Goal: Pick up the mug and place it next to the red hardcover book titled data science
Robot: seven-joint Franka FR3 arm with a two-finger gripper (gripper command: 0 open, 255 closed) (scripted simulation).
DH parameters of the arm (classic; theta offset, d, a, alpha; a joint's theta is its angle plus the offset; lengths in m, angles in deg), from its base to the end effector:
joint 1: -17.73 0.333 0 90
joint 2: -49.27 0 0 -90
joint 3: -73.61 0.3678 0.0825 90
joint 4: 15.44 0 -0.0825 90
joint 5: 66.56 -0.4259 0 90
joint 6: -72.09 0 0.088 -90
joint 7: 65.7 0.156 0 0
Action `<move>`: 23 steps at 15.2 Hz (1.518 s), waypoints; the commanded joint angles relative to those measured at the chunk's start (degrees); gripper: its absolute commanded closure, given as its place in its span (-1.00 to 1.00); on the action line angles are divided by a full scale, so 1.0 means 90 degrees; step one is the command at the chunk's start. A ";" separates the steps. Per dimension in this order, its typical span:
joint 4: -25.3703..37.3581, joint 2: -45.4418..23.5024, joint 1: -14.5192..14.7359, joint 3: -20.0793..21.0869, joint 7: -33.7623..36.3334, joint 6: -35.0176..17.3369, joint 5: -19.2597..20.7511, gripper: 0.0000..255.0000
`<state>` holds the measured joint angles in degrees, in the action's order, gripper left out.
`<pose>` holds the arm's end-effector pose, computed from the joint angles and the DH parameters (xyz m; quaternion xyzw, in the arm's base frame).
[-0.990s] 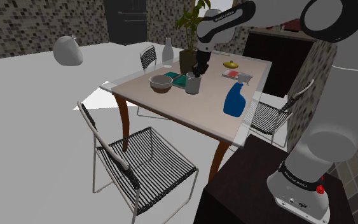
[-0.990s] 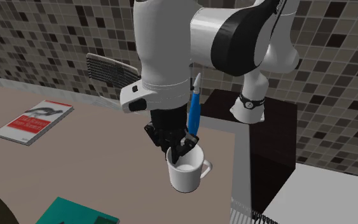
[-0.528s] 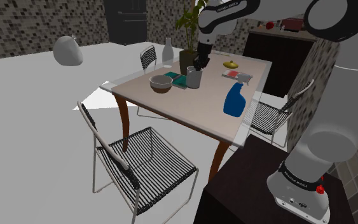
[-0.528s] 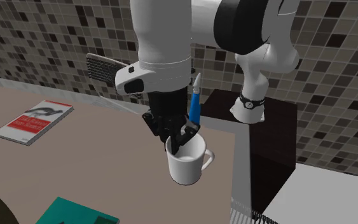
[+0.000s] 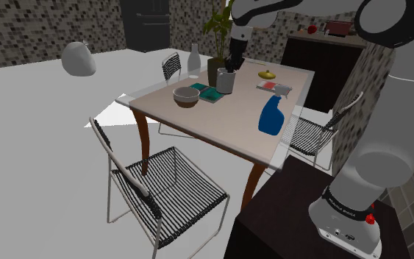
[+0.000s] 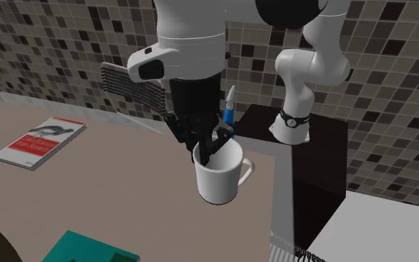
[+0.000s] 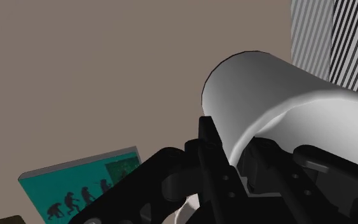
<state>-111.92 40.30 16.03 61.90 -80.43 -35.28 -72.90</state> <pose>0.6508 -0.1342 0.4989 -0.9991 0.0025 -0.0270 0.0317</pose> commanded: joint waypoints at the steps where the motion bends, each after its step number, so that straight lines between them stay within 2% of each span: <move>1: 0.0171 0.0000 -0.0003 -0.0002 0.0015 0.0171 0.0005 1.00; 2: 0.0230 0.0004 -0.0004 -0.0003 0.0020 0.0234 0.0008 1.00; 13: 0.0199 -0.0273 -0.0943 -0.0620 -0.1602 0.0090 -0.0225 1.00; 23: 0.1047 -0.1173 -0.1965 -0.1050 -0.3067 0.0249 -0.0643 1.00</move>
<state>-103.52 30.63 -0.62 52.78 -106.64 -33.34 -78.27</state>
